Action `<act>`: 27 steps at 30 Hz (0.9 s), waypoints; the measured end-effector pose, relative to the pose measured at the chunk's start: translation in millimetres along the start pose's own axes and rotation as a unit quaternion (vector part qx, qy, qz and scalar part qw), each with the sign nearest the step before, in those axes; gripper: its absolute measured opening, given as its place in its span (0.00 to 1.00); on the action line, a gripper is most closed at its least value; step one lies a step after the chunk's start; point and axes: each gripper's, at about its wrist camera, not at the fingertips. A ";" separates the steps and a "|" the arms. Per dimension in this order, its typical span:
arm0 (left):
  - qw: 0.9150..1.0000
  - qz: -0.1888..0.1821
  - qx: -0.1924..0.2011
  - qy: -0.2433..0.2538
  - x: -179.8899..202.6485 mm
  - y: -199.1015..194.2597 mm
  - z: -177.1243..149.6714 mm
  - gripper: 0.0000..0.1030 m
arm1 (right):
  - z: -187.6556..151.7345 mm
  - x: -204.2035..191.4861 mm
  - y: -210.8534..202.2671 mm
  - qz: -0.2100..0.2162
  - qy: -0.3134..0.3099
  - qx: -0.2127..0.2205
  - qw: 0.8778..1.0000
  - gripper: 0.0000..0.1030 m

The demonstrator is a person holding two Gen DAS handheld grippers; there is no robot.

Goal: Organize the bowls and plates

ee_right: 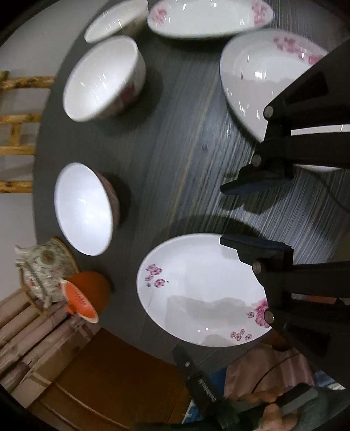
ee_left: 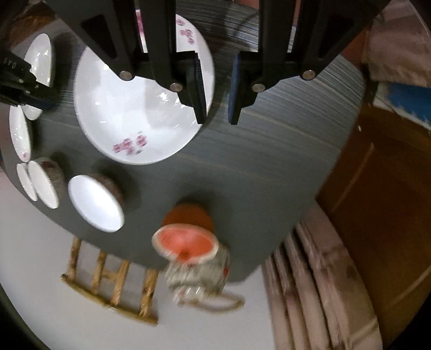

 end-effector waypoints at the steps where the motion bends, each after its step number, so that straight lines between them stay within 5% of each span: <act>1: 1.000 -0.003 0.007 0.006 4.9 -7.5 0.0 0.19 | -2.2 3.1 -7.9 -0.002 0.000 0.007 1.000 0.29; 10: 0.995 -0.088 0.008 0.049 71.1 -47.5 -18.1 0.43 | -37.3 32.4 -63.8 -0.013 0.008 0.043 0.999 0.29; 15: 0.988 -0.148 -0.033 0.042 109.0 -44.0 -33.6 0.45 | -58.4 53.6 -81.2 -0.015 0.025 0.049 0.998 0.29; 27: 0.977 -0.186 -0.093 0.042 174.9 -20.1 -51.0 0.45 | -97.0 114.7 -98.6 -0.025 0.077 0.047 0.996 0.29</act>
Point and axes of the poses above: each gripper's, at about its wrist camera, not at the fingertips, and y roughly the way its jaws point, x to its right, z to its top, and after that the axes turned 1 degree about -x, right-handed
